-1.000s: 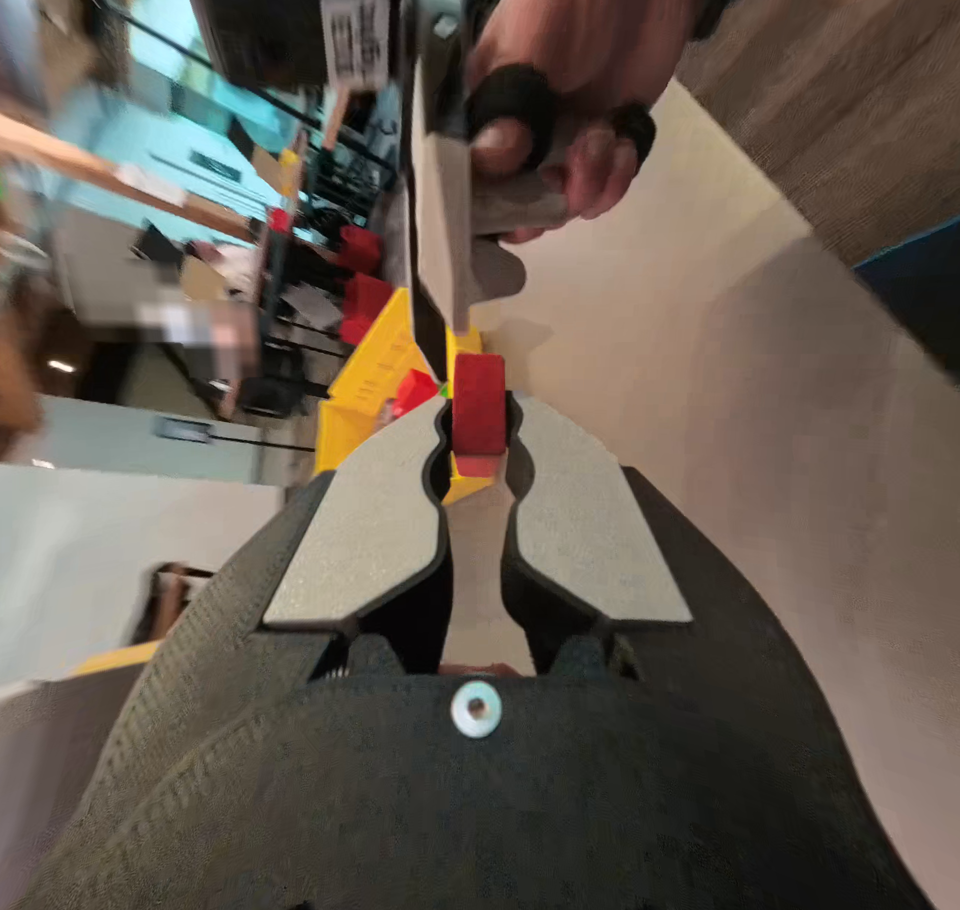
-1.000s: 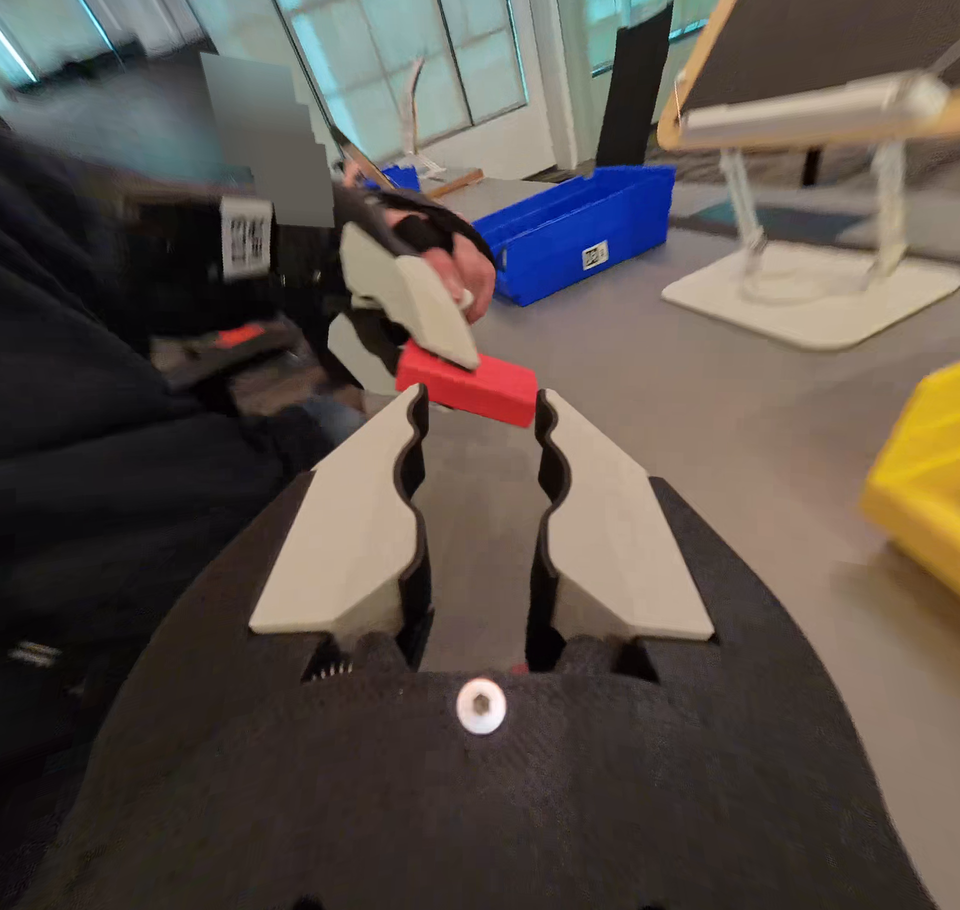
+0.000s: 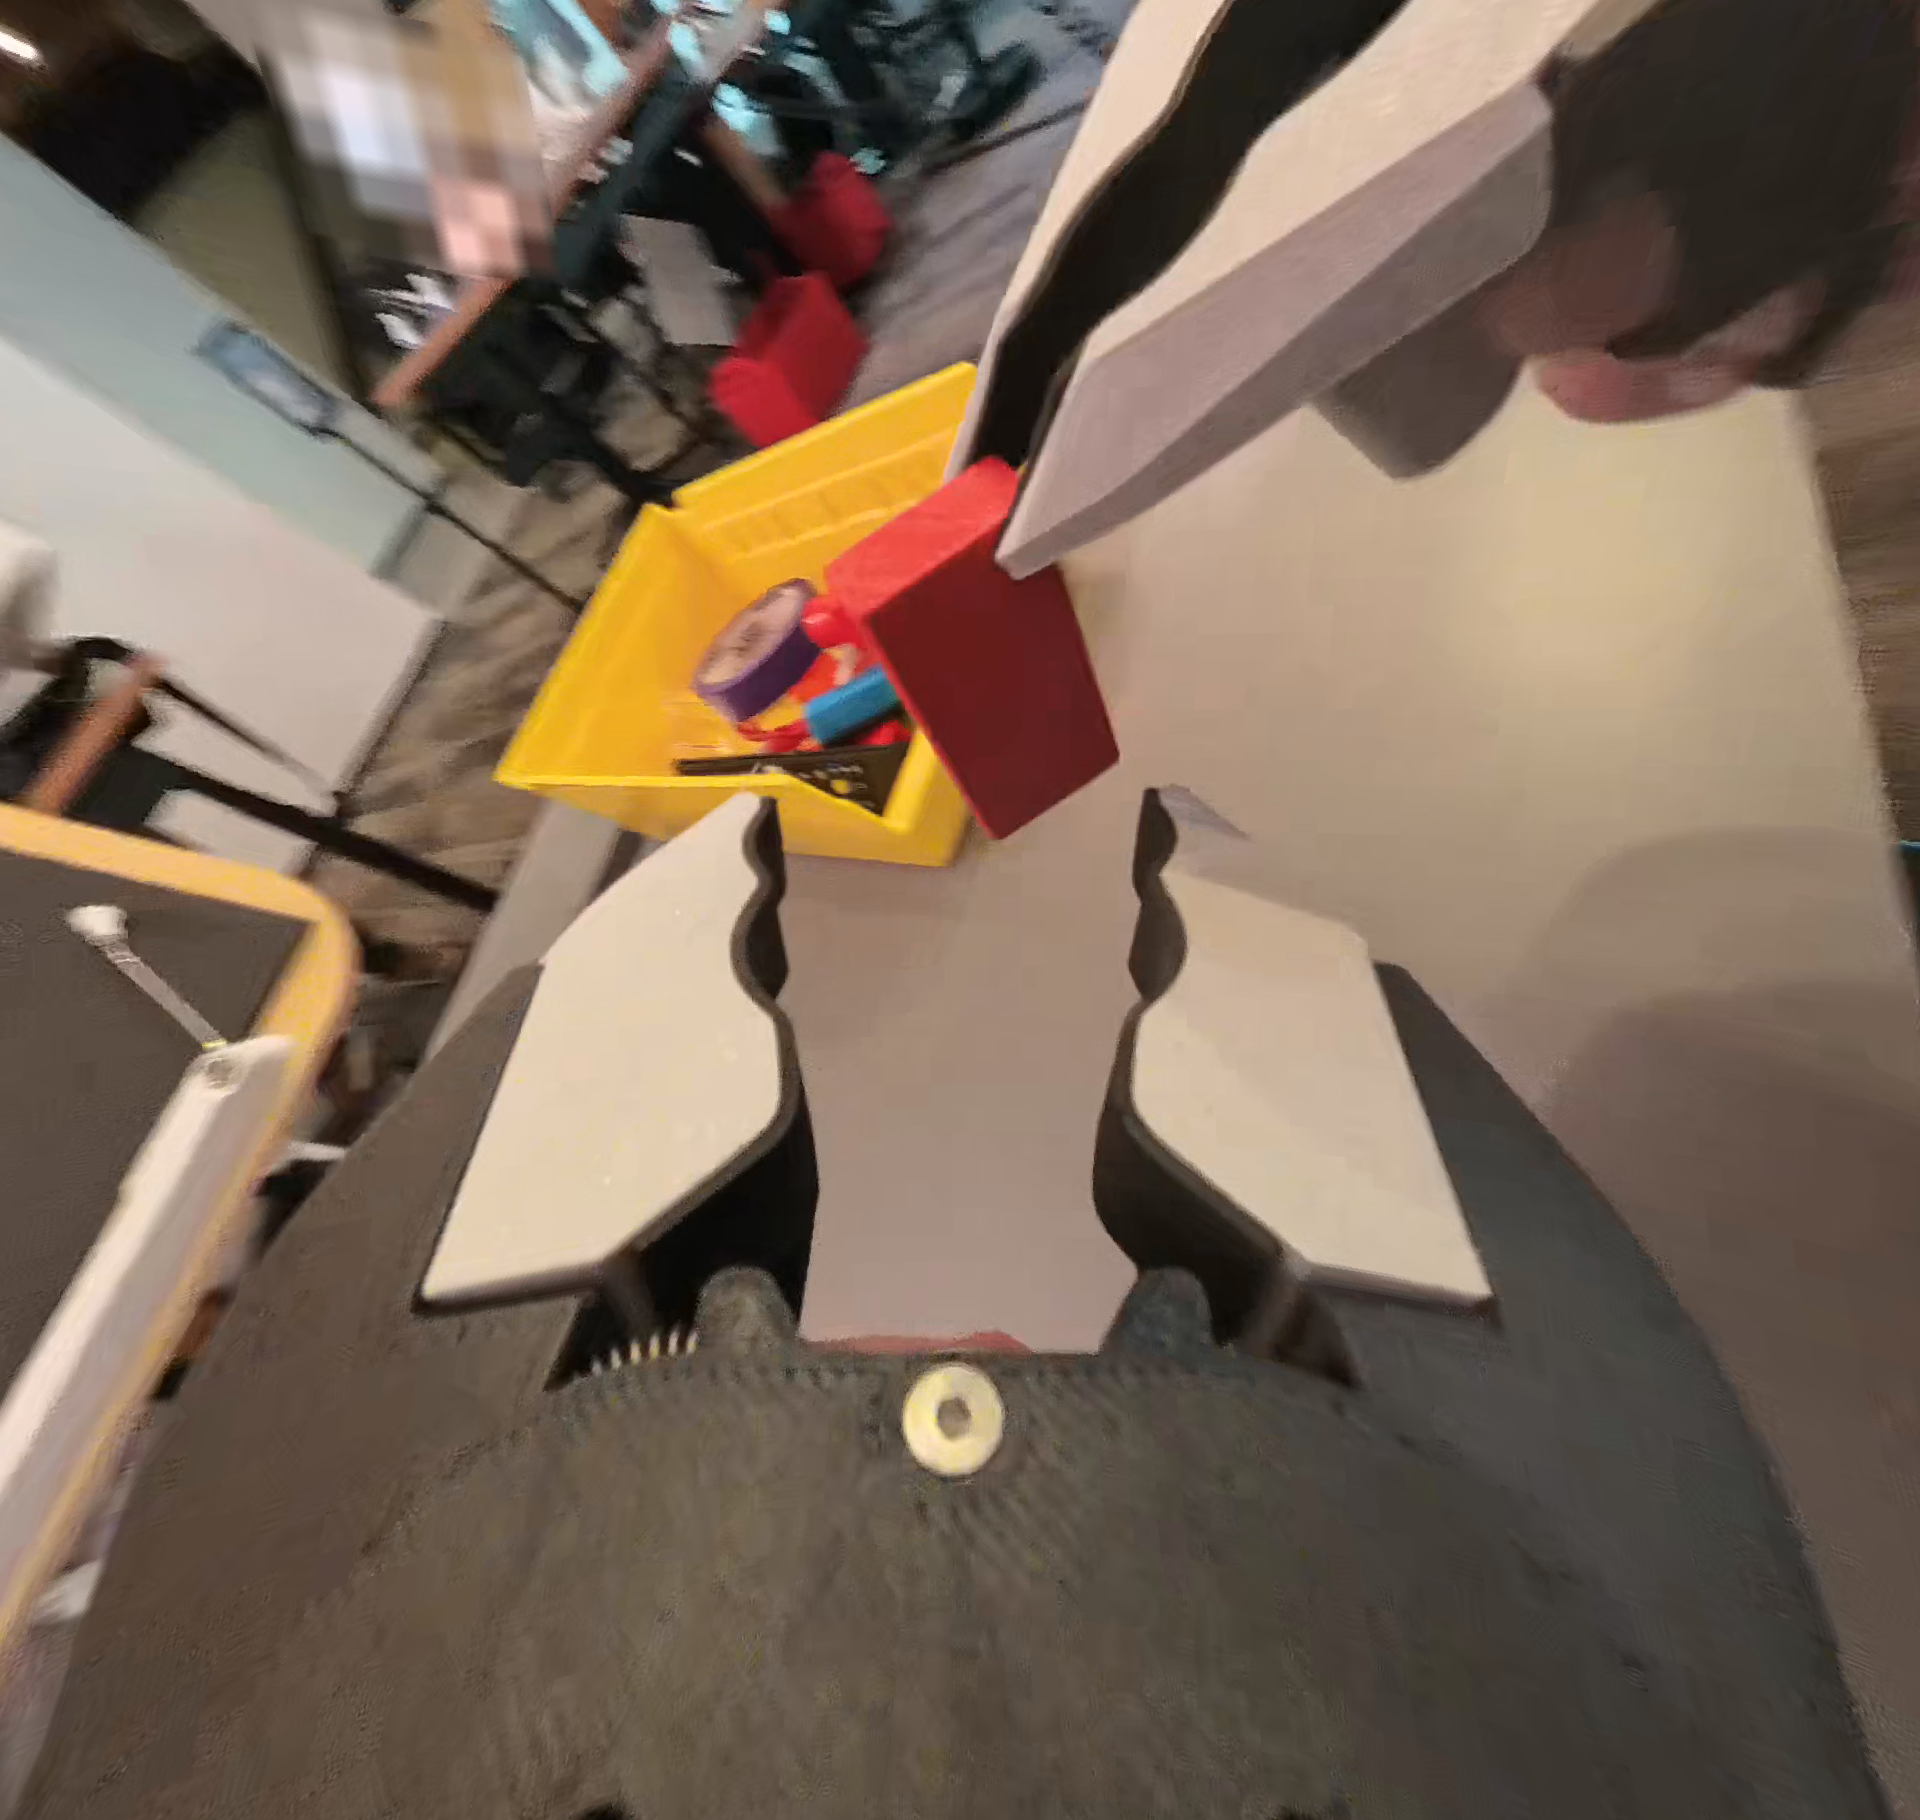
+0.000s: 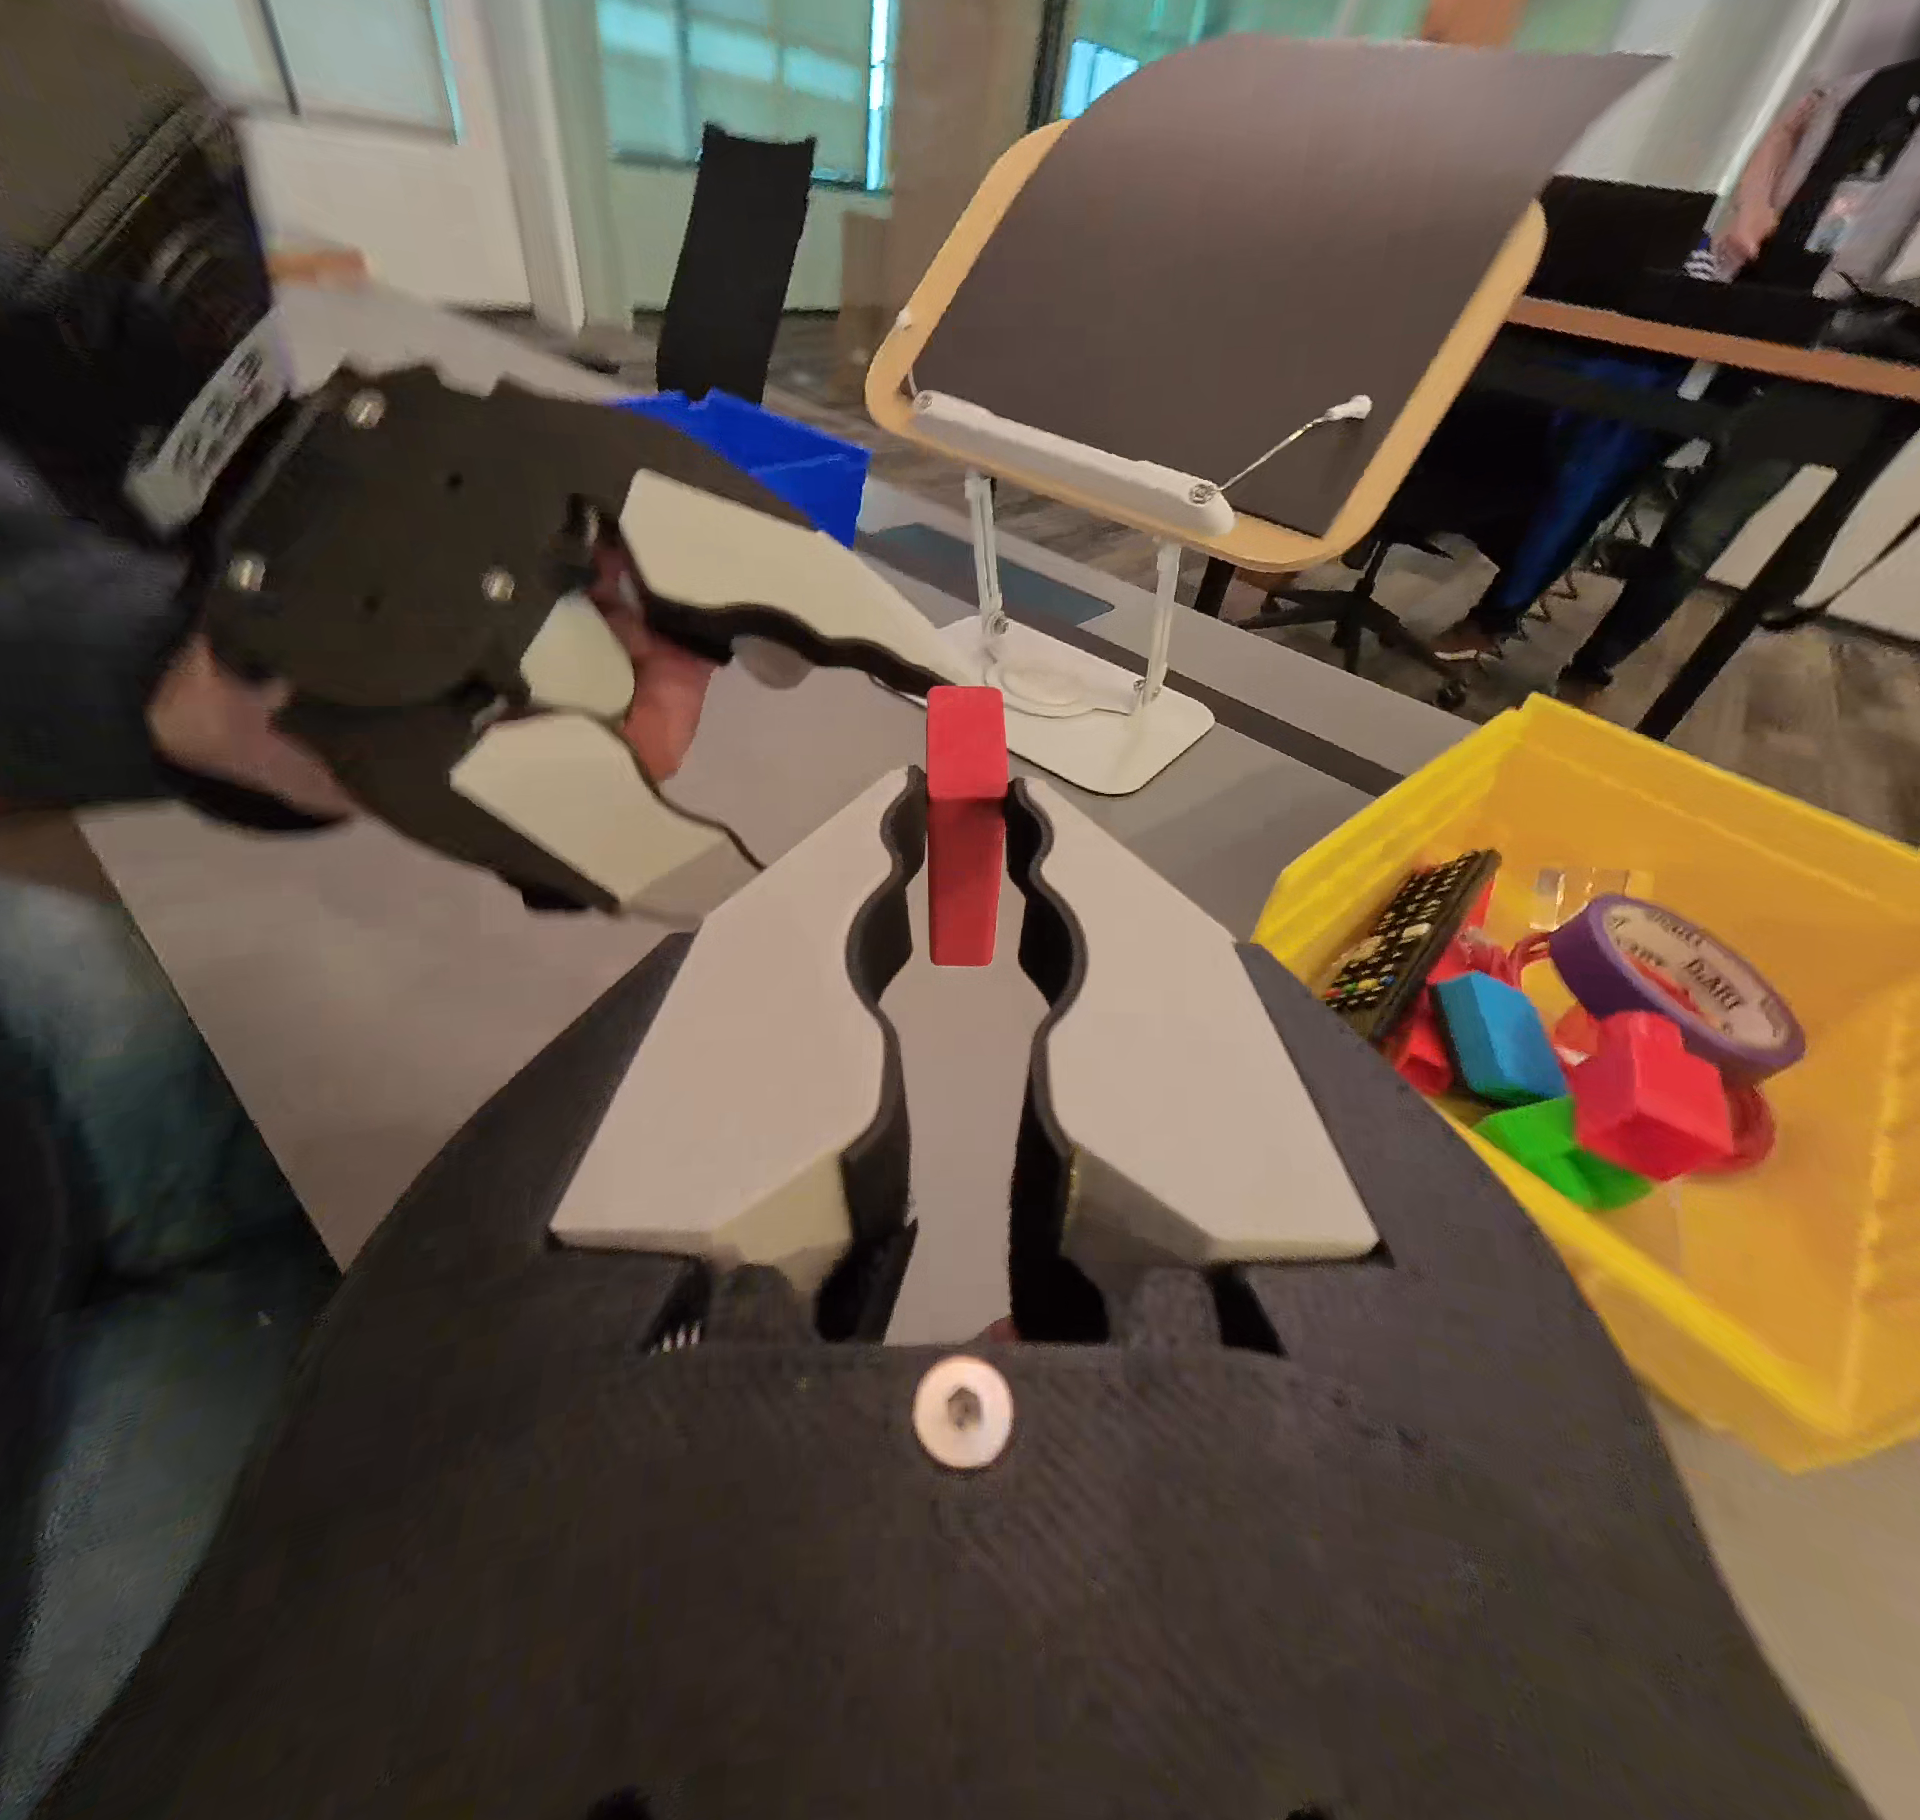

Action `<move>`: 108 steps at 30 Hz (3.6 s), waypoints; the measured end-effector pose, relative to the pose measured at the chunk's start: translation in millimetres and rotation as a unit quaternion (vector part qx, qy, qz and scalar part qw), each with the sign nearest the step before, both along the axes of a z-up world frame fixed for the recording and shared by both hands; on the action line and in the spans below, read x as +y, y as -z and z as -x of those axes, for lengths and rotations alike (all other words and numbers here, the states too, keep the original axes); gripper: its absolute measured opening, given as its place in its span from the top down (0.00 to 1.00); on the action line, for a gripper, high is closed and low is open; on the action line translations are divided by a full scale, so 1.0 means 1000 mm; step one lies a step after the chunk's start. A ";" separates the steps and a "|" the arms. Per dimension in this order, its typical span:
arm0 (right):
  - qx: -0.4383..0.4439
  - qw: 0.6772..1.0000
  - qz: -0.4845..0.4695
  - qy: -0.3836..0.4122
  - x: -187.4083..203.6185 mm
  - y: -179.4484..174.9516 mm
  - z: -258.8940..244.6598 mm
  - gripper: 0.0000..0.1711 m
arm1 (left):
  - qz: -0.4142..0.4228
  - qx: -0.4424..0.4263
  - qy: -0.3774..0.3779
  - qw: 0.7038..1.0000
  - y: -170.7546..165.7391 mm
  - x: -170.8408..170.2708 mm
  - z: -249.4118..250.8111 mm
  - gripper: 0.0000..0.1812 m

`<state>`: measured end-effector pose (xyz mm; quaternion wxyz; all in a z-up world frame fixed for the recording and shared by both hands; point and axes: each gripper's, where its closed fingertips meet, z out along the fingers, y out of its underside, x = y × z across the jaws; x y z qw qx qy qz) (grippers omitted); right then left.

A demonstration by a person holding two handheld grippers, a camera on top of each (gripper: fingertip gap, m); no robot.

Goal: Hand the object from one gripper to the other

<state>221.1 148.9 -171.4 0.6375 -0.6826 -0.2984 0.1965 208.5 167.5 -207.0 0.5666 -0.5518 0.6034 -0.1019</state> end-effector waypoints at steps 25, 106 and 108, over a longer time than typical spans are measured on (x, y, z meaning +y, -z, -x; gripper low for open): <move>-0.188 0.955 -0.155 -0.171 -0.045 0.001 0.033 0.55 | 0.365 -0.114 0.255 0.888 -0.011 -0.058 -0.004 0.80; -0.463 0.876 -0.128 -0.051 0.003 0.070 0.019 0.59 | 0.587 -0.136 0.129 0.788 0.019 -0.043 -0.007 0.90; -0.457 0.880 -0.114 -0.056 0.003 0.072 0.017 0.59 | 0.573 -0.137 0.129 0.797 0.019 -0.042 -0.005 0.87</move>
